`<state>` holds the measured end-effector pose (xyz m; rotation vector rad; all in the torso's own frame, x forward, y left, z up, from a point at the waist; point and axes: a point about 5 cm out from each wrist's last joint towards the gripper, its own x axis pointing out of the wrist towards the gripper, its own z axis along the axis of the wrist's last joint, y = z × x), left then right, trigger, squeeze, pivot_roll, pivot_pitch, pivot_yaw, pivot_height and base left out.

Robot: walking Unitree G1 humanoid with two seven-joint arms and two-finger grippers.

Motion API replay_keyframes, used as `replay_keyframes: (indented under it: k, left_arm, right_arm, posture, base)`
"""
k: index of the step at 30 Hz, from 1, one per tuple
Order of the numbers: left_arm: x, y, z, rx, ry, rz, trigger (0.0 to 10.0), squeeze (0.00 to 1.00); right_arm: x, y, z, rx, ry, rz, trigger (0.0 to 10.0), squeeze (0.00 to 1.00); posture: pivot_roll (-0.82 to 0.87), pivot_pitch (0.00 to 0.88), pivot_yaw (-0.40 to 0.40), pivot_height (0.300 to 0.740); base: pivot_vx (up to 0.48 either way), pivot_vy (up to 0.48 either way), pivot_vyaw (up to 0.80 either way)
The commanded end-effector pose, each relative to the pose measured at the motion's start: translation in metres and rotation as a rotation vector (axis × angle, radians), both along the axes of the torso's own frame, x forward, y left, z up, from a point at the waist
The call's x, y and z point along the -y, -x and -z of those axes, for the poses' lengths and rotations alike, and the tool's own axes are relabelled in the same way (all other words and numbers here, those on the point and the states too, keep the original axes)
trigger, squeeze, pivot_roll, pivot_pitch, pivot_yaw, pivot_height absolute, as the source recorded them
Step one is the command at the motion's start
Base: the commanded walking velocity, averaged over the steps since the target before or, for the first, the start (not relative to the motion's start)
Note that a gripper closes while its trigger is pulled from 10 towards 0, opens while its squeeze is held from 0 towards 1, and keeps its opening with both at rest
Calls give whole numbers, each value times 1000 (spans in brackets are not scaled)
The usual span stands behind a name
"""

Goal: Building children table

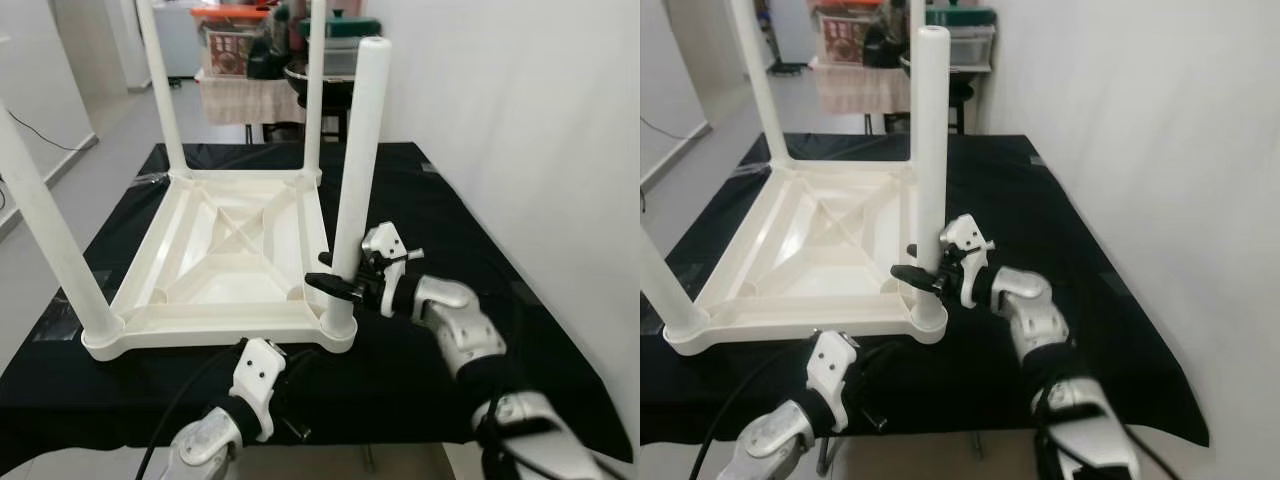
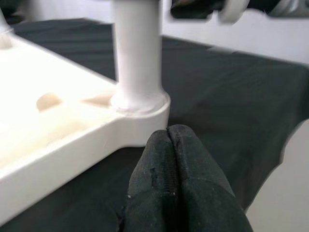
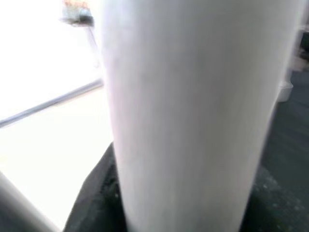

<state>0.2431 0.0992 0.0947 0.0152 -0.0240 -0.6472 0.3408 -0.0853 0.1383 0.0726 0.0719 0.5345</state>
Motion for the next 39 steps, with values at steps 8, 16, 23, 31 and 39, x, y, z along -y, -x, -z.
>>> replay_keyframes:
  k: [8,16,23,31,39]
  left_arm:
    - [-11,-21,-7,-10,42,-128,10000,0]
    - [-17,-30,-14,-8,97,-210,10000,0]
    - [-34,-46,-33,-3,148,-315,10000,0]
    - [-56,-68,-53,42,92,-399,10000,0]
    - [-52,-60,-44,40,21,-418,10000,0]
  right_arm:
    - [-19,-11,18,-84,95,122,8941,0]
    - [-2,-17,-10,6,51,211,10000,1000]
    - [23,-16,-15,39,74,286,10000,1000]
    - [58,12,-3,36,105,355,10000,0]
    - [77,46,7,10,47,295,10000,0]
  posture:
    - [-15,0,-19,740]
    - [-24,0,-9,740]
    - [-51,32,17,740]
    - [-70,1,56,740]
    - [-79,5,55,740]
  base:
    - [0,0,0]
    - [0,0,0]
    - [0,0,0]
    - [0,0,0]
    - [0,0,0]
